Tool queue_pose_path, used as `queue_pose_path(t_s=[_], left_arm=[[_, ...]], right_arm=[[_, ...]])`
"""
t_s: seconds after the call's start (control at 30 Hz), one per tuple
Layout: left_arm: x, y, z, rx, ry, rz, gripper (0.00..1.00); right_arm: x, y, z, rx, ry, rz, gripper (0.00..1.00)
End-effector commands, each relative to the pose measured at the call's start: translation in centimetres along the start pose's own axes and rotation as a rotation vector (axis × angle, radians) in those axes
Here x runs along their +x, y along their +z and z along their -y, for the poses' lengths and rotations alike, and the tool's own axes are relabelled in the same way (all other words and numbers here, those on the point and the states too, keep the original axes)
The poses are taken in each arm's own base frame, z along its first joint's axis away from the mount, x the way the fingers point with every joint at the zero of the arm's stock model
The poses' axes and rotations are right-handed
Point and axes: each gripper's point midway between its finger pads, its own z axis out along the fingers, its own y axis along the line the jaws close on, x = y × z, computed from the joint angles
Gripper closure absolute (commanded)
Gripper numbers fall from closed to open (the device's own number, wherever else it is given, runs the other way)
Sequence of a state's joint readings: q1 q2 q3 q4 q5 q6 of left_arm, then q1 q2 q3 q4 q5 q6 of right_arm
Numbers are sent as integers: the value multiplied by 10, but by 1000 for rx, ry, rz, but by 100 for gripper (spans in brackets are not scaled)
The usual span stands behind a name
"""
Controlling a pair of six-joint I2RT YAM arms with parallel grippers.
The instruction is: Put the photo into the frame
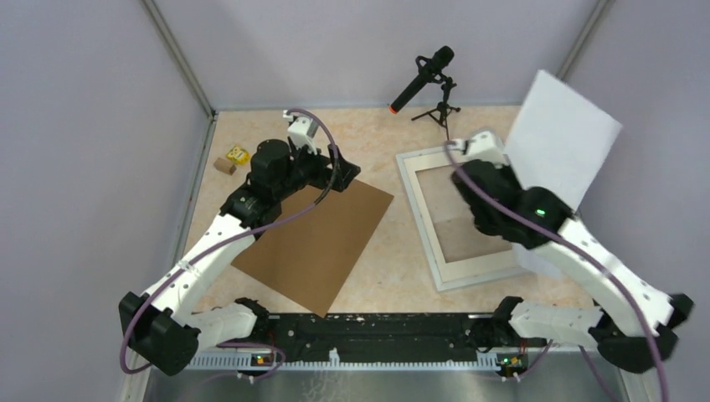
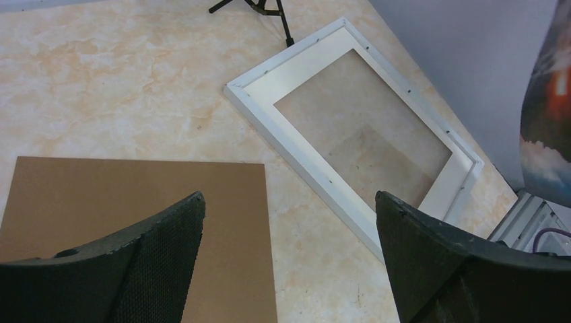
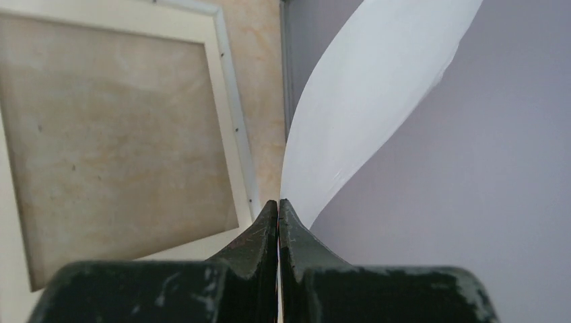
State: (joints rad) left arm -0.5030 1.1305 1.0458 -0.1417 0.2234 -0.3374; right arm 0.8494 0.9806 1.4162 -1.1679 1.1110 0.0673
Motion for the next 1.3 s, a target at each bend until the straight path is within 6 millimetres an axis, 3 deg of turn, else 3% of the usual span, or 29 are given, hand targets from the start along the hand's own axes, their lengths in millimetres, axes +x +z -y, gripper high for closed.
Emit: queue_pose_path(t_s=[0.0,0.2,0.3,0.37,0.5,0.67,0.93,1.27], left_arm=[[-12,-3,10,30,28,51,2],[-14,-5,13,33,34,56,2],[-12,-3,9,12,40,54,2],[-12,-2,8,11,41,53,2],[-11,-3,12,28,42,50,2],[-9,0,7,5,41,33,2],[-6,2,10,38,25,27,1],[-6,2,6,22,22,27,2]], right_arm=[[5,39,-60,-49,-232,-49,100],[34,99,-149,-189,-294,-114,100],[56,119,-183,-247,-334,-159,100],[68,126,-195,-252,-361,-187,100],[87,133,-211,-261,-358,-207,100],[92,135,-217,-273,-319,-178,100],[73,126,-228,-357,-276,-50,100],[74,133,-236,-342,-271,-42,100]])
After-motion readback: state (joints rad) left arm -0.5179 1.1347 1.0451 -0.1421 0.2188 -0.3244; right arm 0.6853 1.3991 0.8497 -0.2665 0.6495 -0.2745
